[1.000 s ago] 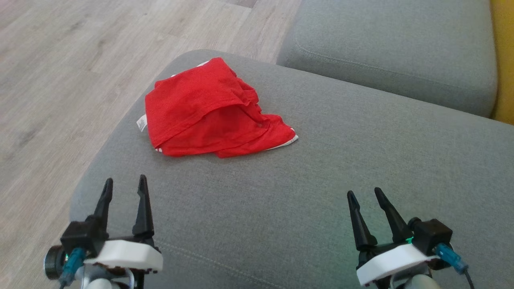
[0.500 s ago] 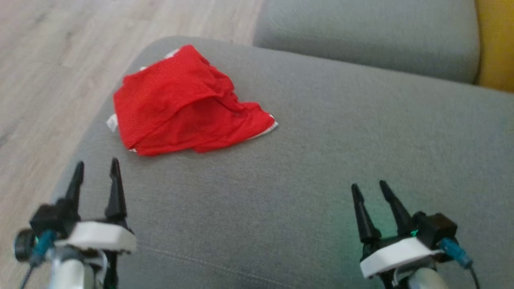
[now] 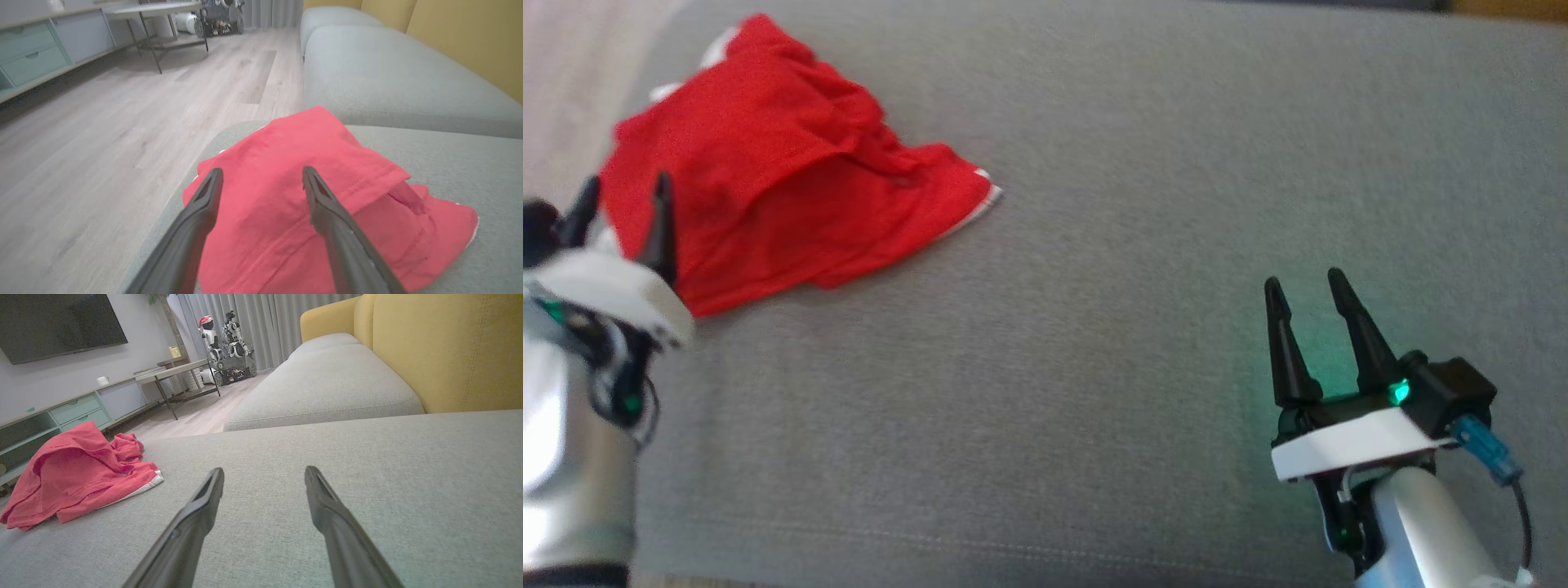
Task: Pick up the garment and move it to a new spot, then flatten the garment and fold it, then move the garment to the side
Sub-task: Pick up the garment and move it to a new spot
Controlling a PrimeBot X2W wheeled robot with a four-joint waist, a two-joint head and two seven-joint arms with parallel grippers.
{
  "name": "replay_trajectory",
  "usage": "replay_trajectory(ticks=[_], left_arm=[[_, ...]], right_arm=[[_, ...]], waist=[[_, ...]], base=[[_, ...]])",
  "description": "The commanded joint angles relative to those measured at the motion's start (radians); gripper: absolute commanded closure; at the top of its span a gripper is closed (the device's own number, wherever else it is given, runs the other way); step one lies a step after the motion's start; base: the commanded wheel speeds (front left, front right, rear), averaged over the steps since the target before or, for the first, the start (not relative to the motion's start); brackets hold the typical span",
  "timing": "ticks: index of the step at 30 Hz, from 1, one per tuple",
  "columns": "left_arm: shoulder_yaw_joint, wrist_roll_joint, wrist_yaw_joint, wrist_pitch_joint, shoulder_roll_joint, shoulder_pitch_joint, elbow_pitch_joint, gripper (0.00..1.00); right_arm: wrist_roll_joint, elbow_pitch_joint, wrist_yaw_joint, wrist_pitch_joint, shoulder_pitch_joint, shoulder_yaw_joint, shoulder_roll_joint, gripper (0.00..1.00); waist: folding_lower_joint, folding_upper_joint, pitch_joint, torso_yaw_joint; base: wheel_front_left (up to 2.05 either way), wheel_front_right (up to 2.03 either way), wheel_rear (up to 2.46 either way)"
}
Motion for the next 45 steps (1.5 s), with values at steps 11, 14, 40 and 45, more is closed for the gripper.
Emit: replay_trajectory(ticks=[11,14,40,45], left_arm=[[-0.103,-0.181,-0.006,0.2,0.203,-0.255,0.222,0.0],[-0.139,-0.212,-0.006,0.217,0.233,-0.286,0.271,0.0],[-0.329,-0.412,-0.006,0.017,0.243,-0.358,0.394,1.0],[-0.321,-0.449,-0.006,-0.064,0.227,-0.352,0.357,1.0]], right_arm=[[-0.008,-0.052,-0.001,-0.007,-0.06,0.023,-0.005,0.0],[-0.005,-0.055,-0.001,-0.008,-0.062,0.017,-0.005,0.0],[0.015,-0.029,-0.001,-0.014,-0.046,-0.003,-0.005,0.0],[0.03,-0.011,-0.001,-0.015,-0.032,-0.003,-0.005,0.0]], waist=[[-0.0001,0.0,0.131,-0.132],[-0.0001,0.0,0.144,-0.146],[-0.0001,0.0,0.055,-0.108],[-0.0001,0.0,-0.002,-0.089]], base=[[0.0,0.0,0.0],[0.0,0.0,0.0],[0.0,0.0,0.0],[0.0,0.0,0.0]])
